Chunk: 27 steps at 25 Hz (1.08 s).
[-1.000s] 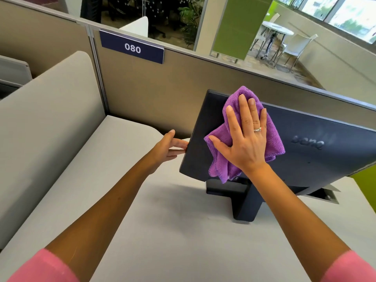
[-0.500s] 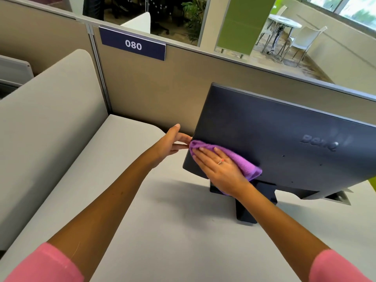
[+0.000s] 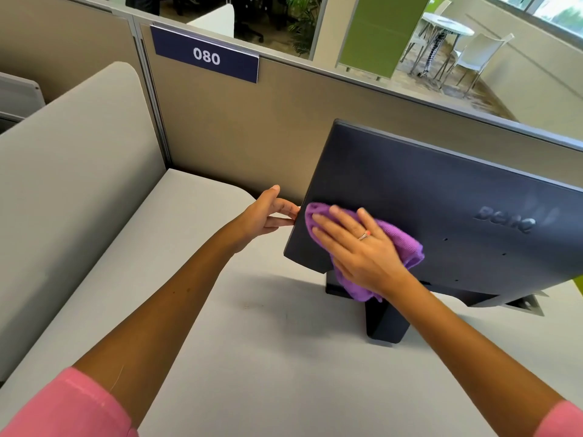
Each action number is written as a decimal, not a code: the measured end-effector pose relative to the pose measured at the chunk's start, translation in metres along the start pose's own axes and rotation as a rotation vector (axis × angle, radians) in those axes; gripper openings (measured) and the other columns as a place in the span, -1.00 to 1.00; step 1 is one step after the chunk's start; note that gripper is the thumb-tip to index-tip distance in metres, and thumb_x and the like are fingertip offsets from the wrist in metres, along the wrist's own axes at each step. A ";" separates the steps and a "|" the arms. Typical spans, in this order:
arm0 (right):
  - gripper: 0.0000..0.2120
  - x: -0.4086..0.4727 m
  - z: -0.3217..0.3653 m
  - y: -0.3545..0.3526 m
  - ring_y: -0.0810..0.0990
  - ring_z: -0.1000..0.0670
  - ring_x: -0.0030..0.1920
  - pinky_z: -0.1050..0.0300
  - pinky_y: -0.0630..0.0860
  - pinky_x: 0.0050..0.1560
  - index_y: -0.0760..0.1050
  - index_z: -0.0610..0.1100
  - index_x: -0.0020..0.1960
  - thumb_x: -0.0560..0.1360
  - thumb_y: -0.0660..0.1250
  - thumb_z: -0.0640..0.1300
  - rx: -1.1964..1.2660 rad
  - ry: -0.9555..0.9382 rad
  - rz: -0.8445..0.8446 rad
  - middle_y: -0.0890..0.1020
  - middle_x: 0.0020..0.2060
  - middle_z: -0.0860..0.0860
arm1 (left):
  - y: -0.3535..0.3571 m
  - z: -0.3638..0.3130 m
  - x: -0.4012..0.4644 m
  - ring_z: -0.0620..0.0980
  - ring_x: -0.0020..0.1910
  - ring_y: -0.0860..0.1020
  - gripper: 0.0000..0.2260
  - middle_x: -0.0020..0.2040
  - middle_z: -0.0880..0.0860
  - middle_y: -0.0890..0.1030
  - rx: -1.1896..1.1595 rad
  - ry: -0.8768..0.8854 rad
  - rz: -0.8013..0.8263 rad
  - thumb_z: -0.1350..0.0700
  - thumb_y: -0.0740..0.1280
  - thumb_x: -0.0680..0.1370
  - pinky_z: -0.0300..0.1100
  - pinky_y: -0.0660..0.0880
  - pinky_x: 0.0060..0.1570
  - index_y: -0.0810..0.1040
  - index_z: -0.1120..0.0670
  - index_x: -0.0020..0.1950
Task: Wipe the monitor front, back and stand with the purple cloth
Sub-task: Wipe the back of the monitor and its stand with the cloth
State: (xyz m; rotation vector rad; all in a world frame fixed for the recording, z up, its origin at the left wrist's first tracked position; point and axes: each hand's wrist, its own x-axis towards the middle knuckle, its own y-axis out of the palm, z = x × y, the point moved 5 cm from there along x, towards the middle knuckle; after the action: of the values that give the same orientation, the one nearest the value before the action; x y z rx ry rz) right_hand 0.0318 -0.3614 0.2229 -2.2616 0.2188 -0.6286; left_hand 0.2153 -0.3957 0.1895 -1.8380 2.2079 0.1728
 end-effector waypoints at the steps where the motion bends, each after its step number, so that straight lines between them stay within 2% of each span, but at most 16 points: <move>1: -0.51 0.007 -0.013 -0.014 0.13 -0.14 0.49 -0.16 -0.02 0.48 0.35 -0.14 0.41 0.50 0.31 -0.17 -0.004 0.070 -0.092 0.35 0.41 -0.08 | 0.000 0.000 0.000 0.00 0.22 0.52 -0.43 0.22 0.06 0.56 -0.002 0.003 0.005 -0.13 -0.17 0.65 -0.09 0.30 0.31 0.57 0.10 0.16; 3: -0.58 0.019 -0.035 -0.035 0.08 -0.11 0.50 -0.16 0.01 0.48 0.39 -0.17 0.37 0.52 0.29 -0.19 -0.010 0.219 -0.260 0.36 0.38 -0.08 | -0.001 -0.002 0.000 0.00 0.23 0.51 -0.45 0.22 0.05 0.56 -0.002 0.002 0.015 -0.13 -0.17 0.65 -0.09 0.30 0.31 0.58 0.07 0.11; 5: -0.60 0.024 -0.043 -0.043 0.07 -0.09 0.50 -0.15 0.09 0.46 0.38 -0.20 0.37 0.54 0.28 -0.22 0.015 0.312 -0.359 0.35 0.37 -0.10 | -0.001 -0.003 -0.001 0.00 0.22 0.51 -0.45 0.21 0.04 0.56 0.003 -0.001 0.024 -0.14 -0.17 0.65 -0.09 0.29 0.30 0.58 0.05 0.08; 8: -0.60 0.026 -0.032 -0.034 0.21 -0.14 0.45 -0.13 0.18 0.44 0.39 -0.21 0.36 0.53 0.29 -0.23 0.041 0.271 -0.366 0.36 0.36 -0.12 | -0.002 -0.002 0.000 0.00 0.20 0.52 -0.44 0.20 0.03 0.56 0.007 -0.011 0.023 -0.14 -0.16 0.65 -0.08 0.30 0.31 0.58 0.08 0.10; 11: -0.59 0.015 -0.003 -0.003 0.27 -0.16 0.43 -0.13 0.18 0.44 0.37 -0.23 0.38 0.54 0.26 -0.23 0.058 0.120 -0.232 0.37 0.38 -0.14 | -0.004 -0.001 0.001 0.00 0.20 0.54 -0.42 0.19 0.04 0.57 0.006 -0.017 0.021 -0.15 -0.16 0.65 -0.07 0.32 0.31 0.58 0.11 0.15; 14: -0.48 -0.012 0.034 0.043 0.16 -0.15 0.48 -0.12 0.07 0.47 0.23 -0.26 0.45 0.52 0.24 -0.27 -0.005 -0.041 -0.014 0.29 0.44 -0.16 | -0.004 -0.003 0.002 0.02 0.22 0.52 -0.42 0.21 0.03 0.57 0.034 -0.027 0.032 -0.16 -0.17 0.65 -0.07 0.32 0.31 0.58 0.08 0.13; 17: -0.38 -0.032 0.061 0.077 0.13 -0.15 0.48 -0.13 0.08 0.48 0.18 -0.27 0.46 0.45 0.29 -0.28 -0.080 -0.125 0.132 0.26 0.46 -0.16 | -0.004 -0.003 0.001 0.01 0.23 0.52 -0.44 0.23 0.03 0.55 0.050 -0.033 0.037 -0.15 -0.17 0.65 -0.09 0.32 0.31 0.58 0.05 0.10; 23: -0.36 -0.038 0.099 0.108 -0.10 -0.26 0.49 -0.15 -0.11 0.45 -0.05 -0.36 0.49 0.52 0.16 -0.23 -0.227 -0.257 0.318 -0.07 0.50 -0.26 | -0.001 -0.001 -0.003 -0.02 0.25 0.51 -0.45 0.27 0.03 0.53 0.041 -0.031 0.010 -0.12 -0.18 0.66 -0.09 0.30 0.34 0.55 0.08 0.18; 27: -0.35 -0.044 0.099 0.108 0.04 -0.20 0.50 -0.12 -0.09 0.44 0.07 -0.30 0.48 0.50 0.27 -0.16 -0.202 -0.267 0.412 0.09 0.50 -0.18 | 0.008 -0.004 -0.009 0.03 0.33 0.45 -0.49 0.35 0.05 0.47 0.044 -0.078 -0.033 -0.07 -0.15 0.67 -0.07 0.25 0.37 0.48 0.11 0.30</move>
State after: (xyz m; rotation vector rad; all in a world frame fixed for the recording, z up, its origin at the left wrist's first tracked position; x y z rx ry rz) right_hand 0.0469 -0.3583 0.0709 -2.3632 0.6169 -0.0892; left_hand 0.2086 -0.3871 0.1951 -1.8113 2.1110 0.1846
